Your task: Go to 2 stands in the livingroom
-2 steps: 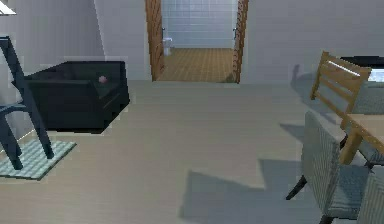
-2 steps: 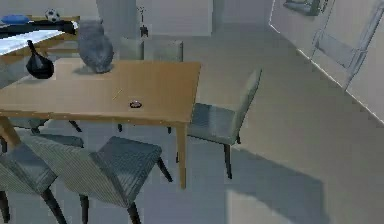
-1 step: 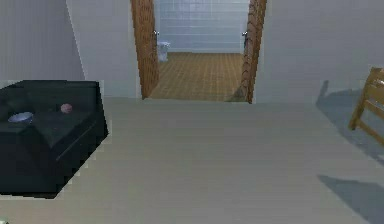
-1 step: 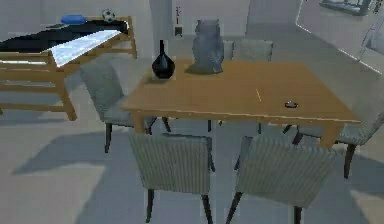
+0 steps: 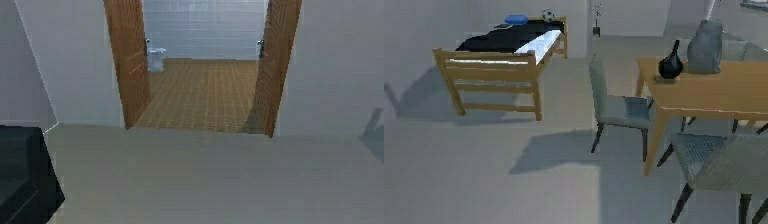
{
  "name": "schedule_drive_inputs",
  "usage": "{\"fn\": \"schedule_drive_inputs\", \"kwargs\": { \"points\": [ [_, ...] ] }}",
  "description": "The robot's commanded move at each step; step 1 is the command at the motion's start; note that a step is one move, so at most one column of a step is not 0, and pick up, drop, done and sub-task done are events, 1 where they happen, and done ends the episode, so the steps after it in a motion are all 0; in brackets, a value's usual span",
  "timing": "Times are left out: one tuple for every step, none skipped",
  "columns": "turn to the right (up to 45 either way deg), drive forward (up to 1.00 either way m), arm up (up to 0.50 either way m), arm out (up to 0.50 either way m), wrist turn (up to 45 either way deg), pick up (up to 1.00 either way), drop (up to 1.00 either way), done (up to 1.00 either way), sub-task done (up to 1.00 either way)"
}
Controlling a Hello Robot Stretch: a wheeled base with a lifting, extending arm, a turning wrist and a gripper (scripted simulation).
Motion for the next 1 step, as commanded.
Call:
{"fn": "schedule_drive_inputs", "kwargs": {
  "points": [
    [0.0, 1.0, 0.0, 0.0, 0.0, 0.0, 0.0, 0.0, 0.0]
  ]
}}
